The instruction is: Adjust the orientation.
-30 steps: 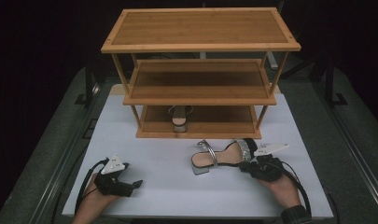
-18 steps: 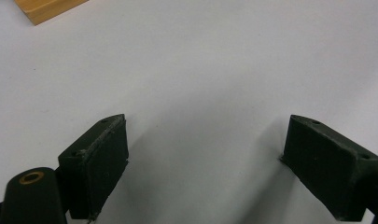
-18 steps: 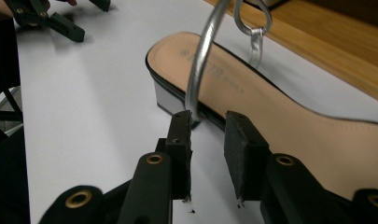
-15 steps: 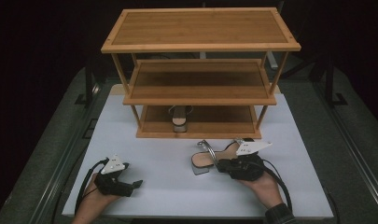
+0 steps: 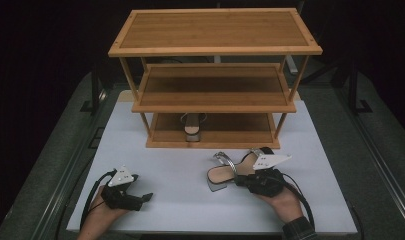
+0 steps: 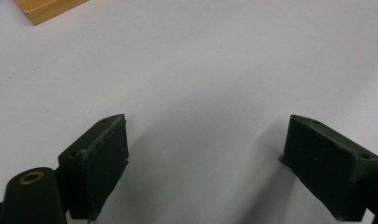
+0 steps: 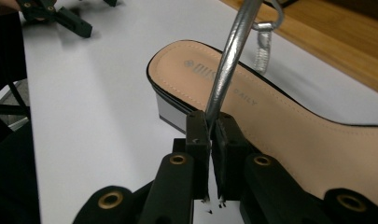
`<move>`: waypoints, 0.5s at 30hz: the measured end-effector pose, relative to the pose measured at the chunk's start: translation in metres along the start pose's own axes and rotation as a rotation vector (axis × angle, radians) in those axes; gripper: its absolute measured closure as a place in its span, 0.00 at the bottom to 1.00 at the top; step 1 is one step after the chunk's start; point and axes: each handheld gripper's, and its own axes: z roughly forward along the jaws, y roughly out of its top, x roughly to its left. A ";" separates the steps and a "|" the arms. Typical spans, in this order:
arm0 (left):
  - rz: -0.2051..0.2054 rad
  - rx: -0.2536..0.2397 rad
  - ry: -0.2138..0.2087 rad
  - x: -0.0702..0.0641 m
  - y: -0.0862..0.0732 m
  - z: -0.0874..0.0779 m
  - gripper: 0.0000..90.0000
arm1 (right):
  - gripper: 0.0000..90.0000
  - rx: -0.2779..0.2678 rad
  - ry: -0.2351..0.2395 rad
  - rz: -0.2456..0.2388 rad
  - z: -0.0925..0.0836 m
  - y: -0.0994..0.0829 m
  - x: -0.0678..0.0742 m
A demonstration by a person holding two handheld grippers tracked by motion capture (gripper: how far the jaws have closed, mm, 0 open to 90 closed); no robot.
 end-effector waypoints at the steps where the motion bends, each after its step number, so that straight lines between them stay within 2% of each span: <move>1: 0.000 0.000 0.000 0.000 0.000 0.000 0.14 | 0.95 0.001 0.001 0.003 -0.003 -0.002 0.001; 15: 0.003 -0.001 0.001 0.000 0.000 0.000 0.14 | 0.95 -0.002 -0.006 0.080 -0.053 -0.040 -0.003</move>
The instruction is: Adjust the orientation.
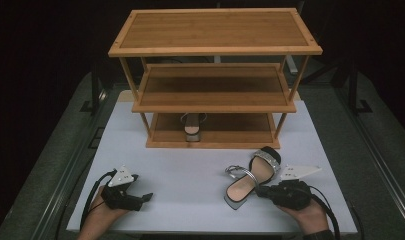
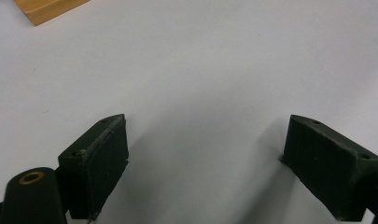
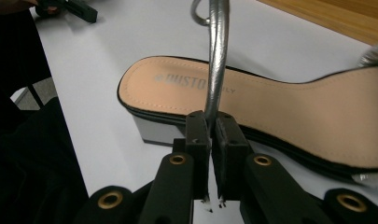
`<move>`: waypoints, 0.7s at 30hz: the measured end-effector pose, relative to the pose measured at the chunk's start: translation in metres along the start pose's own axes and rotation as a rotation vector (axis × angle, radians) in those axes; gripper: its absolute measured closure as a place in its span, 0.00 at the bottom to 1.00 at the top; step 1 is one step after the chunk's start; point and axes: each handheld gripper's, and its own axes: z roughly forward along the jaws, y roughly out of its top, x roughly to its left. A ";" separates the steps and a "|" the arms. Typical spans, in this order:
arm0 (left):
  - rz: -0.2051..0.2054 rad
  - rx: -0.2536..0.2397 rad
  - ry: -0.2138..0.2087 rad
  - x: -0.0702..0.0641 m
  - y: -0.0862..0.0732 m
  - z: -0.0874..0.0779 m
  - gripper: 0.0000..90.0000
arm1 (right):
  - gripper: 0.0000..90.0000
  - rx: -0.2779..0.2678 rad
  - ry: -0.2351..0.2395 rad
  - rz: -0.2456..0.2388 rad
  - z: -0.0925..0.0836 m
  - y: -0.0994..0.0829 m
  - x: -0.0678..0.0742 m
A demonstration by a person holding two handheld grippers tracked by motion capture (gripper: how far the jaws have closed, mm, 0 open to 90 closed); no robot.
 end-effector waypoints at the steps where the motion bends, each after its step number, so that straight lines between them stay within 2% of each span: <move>1: -0.001 0.000 0.000 0.000 0.000 0.000 0.14 | 0.95 -0.002 -0.003 0.003 -0.002 -0.002 0.000; 12: -0.006 -0.004 0.001 0.000 0.000 0.000 0.14 | 0.95 -0.023 -0.070 0.053 -0.031 -0.023 -0.005; 21: -0.001 0.000 0.000 0.000 0.000 0.000 0.14 | 0.95 -0.062 -0.170 0.108 -0.057 -0.043 -0.008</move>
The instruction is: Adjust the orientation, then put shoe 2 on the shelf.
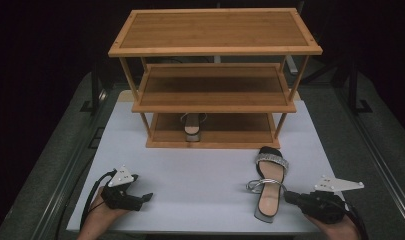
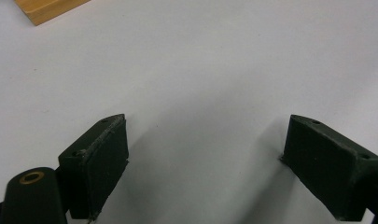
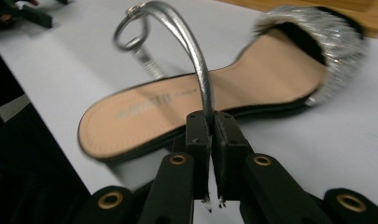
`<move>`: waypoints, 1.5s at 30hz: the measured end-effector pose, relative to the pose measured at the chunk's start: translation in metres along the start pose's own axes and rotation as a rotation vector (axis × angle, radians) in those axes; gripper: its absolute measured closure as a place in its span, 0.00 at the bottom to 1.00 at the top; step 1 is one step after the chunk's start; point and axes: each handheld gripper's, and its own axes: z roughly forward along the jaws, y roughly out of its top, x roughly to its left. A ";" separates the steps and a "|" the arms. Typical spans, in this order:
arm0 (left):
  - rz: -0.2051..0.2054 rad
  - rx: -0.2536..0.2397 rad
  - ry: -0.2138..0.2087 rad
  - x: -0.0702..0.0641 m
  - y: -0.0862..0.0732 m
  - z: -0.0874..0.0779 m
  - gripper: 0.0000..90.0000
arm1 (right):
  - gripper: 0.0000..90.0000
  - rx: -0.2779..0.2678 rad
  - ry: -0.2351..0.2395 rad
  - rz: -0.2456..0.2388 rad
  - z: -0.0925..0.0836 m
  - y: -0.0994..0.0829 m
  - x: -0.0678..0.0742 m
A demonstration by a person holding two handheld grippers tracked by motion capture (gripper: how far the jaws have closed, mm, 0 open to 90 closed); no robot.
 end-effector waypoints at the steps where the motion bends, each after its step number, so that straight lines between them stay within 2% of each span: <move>1: 0.001 0.000 0.000 0.000 0.000 0.000 0.14 | 0.95 -0.009 -0.020 0.009 -0.003 -0.002 -0.002; 7: 0.000 0.001 0.000 0.000 0.000 0.000 0.14 | 0.96 -0.039 -0.075 0.036 -0.012 -0.006 -0.014; 10: 0.000 0.001 0.000 0.000 0.000 0.000 0.14 | 0.95 -0.047 -0.083 0.036 -0.014 -0.006 -0.018; 12: -0.001 0.002 0.000 0.000 0.000 0.000 0.14 | 0.91 -0.057 -0.078 0.036 -0.014 -0.007 -0.019; 13: -0.002 0.001 0.000 0.000 0.000 0.000 0.14 | 0.81 -0.066 -0.074 0.046 -0.015 -0.008 -0.018; 14: -0.002 0.001 0.000 0.000 0.000 0.000 0.14 | 0.75 -0.073 -0.065 0.053 -0.016 -0.009 -0.019; 16: -0.004 0.001 0.000 0.000 0.000 0.000 0.14 | 0.62 -0.079 -0.015 0.085 -0.017 -0.012 -0.020; 18: -0.005 0.001 0.000 0.000 0.000 0.000 0.14 | 0.53 -0.078 0.010 0.100 -0.017 -0.016 -0.019; 20: -0.005 0.001 0.000 0.000 0.000 0.000 0.14 | 0.43 -0.073 0.032 0.103 -0.015 -0.019 -0.017; 25: -0.005 -0.001 0.000 0.000 0.000 0.000 0.14 | 0.16 -0.073 0.053 0.092 -0.010 -0.020 -0.009; 26: -0.005 -0.001 0.000 0.000 0.000 0.000 0.14 | 0.16 -0.073 0.053 0.092 -0.010 -0.020 -0.009; 29: -0.004 0.000 0.000 0.000 0.000 0.000 0.14 | 0.12 -0.056 0.098 0.081 -0.004 -0.022 -0.006; 33: -0.006 -0.001 -0.001 0.000 0.000 0.000 0.14 | 0.07 -0.046 0.119 0.065 0.004 -0.023 -0.002; 37: -0.005 -0.001 -0.001 0.000 0.000 0.000 0.14 | 0.07 -0.036 0.120 0.059 0.009 -0.024 -0.002; 41: -0.004 0.000 0.000 0.000 0.000 0.000 0.14 | 0.10 0.003 0.090 0.037 0.016 -0.025 0.001; 43: -0.004 0.000 0.000 0.000 0.000 0.000 0.14 | 0.12 0.018 0.095 0.030 0.019 -0.025 0.001; 45: -0.005 0.000 0.000 0.000 0.000 0.000 0.14 | 0.14 0.006 0.103 0.019 0.020 -0.026 0.001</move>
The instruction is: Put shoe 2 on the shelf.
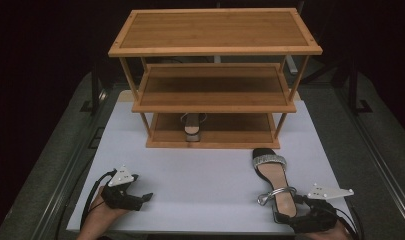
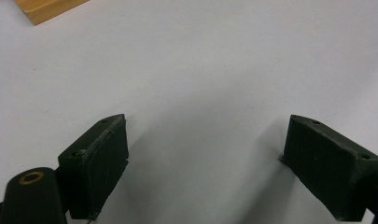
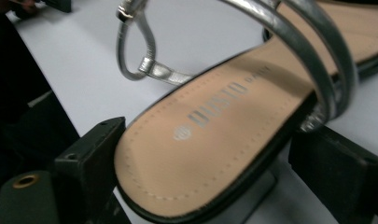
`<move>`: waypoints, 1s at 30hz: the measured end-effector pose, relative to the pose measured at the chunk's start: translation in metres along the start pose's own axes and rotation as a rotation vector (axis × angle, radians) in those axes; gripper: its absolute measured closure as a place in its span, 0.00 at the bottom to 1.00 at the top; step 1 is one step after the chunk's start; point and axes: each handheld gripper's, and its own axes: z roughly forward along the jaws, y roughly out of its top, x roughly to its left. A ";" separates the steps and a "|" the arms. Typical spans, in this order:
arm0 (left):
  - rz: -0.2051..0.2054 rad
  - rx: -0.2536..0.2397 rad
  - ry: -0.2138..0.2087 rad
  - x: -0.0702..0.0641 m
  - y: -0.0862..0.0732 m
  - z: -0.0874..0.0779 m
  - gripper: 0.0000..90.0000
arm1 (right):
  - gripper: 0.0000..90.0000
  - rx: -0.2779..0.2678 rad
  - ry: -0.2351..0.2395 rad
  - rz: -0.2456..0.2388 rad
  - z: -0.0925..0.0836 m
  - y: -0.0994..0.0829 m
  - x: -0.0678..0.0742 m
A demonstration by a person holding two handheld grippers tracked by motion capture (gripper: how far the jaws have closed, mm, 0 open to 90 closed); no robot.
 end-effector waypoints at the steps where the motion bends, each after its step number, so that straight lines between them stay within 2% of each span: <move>1: 0.000 0.000 0.000 0.000 0.000 0.000 0.14 | 0.15 -0.006 -0.002 -0.005 0.000 0.000 0.000; 5: 0.000 0.000 0.000 0.000 0.000 0.000 0.14 | 0.15 -0.007 0.017 -0.001 0.002 0.001 -0.002; 12: -0.001 0.000 -0.001 0.000 0.000 0.000 0.14 | 0.18 -0.011 0.017 -0.002 0.000 0.001 -0.002; 16: -0.001 0.000 -0.001 0.000 0.000 0.000 0.14 | 0.21 -0.037 0.028 0.016 -0.002 0.001 -0.003; 17: -0.001 0.000 -0.001 0.000 0.000 0.000 0.14 | 0.25 -0.041 0.033 0.018 -0.003 0.001 -0.003; 20: -0.001 0.000 -0.001 0.000 0.000 0.000 0.14 | 0.25 -0.084 0.042 0.026 -0.007 0.001 -0.003; 30: 0.000 0.000 0.000 0.000 0.000 0.000 0.14 | 0.25 -0.119 0.045 0.030 -0.012 0.004 -0.002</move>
